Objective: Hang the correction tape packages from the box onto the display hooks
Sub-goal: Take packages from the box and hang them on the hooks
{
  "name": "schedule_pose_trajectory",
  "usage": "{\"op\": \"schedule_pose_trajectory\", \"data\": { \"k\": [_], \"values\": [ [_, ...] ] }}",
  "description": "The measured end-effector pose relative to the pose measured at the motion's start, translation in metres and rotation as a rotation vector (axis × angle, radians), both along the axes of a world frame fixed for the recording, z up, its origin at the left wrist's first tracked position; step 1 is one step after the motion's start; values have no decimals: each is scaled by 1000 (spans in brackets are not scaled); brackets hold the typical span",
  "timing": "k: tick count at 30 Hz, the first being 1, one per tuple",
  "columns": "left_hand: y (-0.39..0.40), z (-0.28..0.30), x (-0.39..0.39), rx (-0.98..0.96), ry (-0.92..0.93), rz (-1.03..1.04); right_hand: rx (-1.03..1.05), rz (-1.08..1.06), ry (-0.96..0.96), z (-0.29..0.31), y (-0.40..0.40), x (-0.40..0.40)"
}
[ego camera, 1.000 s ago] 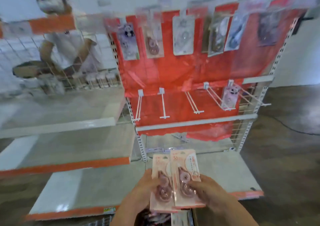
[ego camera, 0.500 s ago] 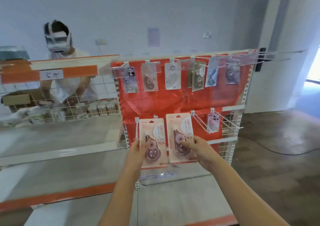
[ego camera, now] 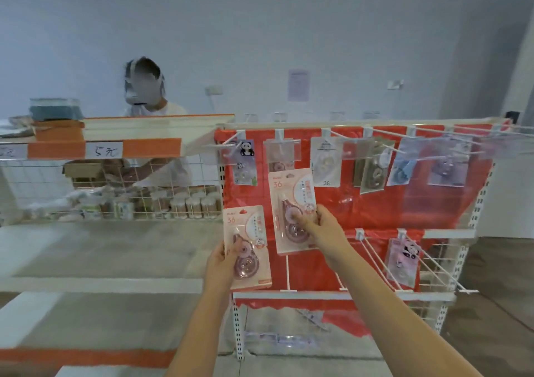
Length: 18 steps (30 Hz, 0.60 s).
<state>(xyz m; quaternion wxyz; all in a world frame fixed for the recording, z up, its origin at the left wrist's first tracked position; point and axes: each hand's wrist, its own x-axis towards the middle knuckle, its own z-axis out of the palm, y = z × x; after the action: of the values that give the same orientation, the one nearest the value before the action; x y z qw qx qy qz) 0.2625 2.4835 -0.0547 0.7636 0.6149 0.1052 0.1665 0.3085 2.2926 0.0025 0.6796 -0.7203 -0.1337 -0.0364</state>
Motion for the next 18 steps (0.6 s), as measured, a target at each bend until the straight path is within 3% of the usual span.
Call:
{"op": "schedule_pose_trajectory", "data": {
  "k": [8,18],
  "values": [
    [14,-5,25,-25,40,47,11,-38,-124,19,19,37],
    [20,3,50,10,25,-38,-75,-157,-4,22,38,92]
  ]
}}
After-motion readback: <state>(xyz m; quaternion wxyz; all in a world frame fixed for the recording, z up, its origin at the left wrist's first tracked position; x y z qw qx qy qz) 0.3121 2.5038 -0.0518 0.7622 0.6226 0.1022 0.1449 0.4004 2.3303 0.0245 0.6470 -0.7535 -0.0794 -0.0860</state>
